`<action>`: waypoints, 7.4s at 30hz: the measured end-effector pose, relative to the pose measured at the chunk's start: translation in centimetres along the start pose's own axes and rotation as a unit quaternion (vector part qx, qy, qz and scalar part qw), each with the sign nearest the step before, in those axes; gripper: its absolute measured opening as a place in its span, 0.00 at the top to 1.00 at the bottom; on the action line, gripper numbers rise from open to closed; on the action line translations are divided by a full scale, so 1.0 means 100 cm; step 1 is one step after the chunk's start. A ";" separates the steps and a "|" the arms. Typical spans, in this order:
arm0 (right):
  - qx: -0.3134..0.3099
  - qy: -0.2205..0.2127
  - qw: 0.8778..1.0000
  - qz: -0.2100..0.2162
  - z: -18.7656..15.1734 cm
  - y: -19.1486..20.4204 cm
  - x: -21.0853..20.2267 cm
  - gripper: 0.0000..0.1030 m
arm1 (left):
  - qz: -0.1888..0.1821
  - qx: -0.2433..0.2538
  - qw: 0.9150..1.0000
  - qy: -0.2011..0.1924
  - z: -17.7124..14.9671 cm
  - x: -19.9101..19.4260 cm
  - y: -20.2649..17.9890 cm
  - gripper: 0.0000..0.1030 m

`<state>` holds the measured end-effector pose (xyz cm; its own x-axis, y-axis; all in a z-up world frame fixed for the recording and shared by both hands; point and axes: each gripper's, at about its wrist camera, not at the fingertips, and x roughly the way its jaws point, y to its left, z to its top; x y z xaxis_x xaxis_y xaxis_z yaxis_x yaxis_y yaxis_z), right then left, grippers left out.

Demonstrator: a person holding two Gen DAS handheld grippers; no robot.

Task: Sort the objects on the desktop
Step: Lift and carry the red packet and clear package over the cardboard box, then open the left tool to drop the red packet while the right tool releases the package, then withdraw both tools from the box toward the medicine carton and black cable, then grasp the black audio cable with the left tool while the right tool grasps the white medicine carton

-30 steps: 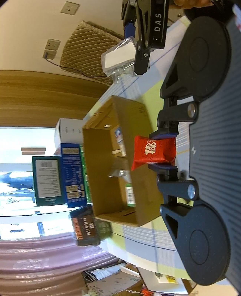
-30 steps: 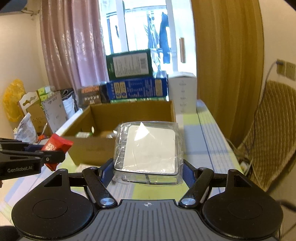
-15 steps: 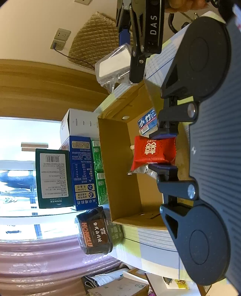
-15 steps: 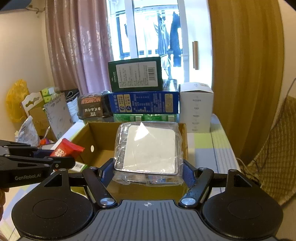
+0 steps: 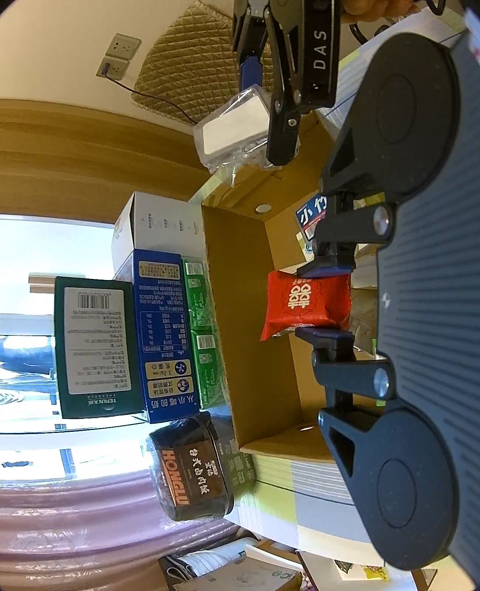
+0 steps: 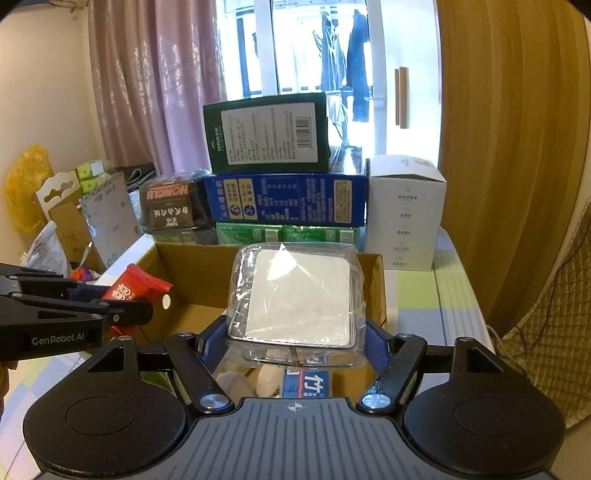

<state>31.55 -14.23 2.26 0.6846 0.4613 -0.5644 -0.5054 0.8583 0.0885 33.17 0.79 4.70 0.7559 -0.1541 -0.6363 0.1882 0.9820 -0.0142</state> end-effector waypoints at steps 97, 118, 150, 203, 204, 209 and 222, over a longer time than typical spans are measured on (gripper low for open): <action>0.047 0.014 0.998 0.040 -0.087 0.055 -0.121 0.02 | 0.039 -0.052 0.998 0.002 -0.124 -0.170 0.019 0.12; -0.024 0.056 0.996 0.059 -0.127 0.063 -0.111 0.02 | 0.036 0.007 0.998 0.048 -0.165 -0.156 0.027 0.02; -0.191 0.120 0.964 0.138 -0.132 0.085 0.077 0.26 | -0.053 0.104 0.988 0.104 -0.176 -0.013 0.077 0.08; -0.182 0.207 0.955 0.106 -0.154 0.094 0.051 0.64 | -0.121 0.173 0.959 0.187 -0.172 0.020 0.044 0.82; -0.175 0.209 0.957 0.101 -0.156 0.093 0.045 0.65 | -0.121 0.172 0.959 0.191 -0.173 0.017 0.042 0.82; -0.104 0.221 0.968 0.052 -0.170 0.076 0.013 0.65 | -0.117 0.147 0.960 0.208 -0.177 0.002 0.029 0.82; 0.013 0.202 0.979 0.016 -0.204 0.055 -0.077 0.58 | -0.126 0.059 0.971 0.195 -0.210 -0.040 -0.024 0.76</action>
<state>12.75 -17.64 -9.65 0.4023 0.3659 -0.8392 -0.5067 0.8524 0.1288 16.51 1.37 -8.93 0.3859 -0.3125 -0.8680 0.4240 0.8957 -0.1340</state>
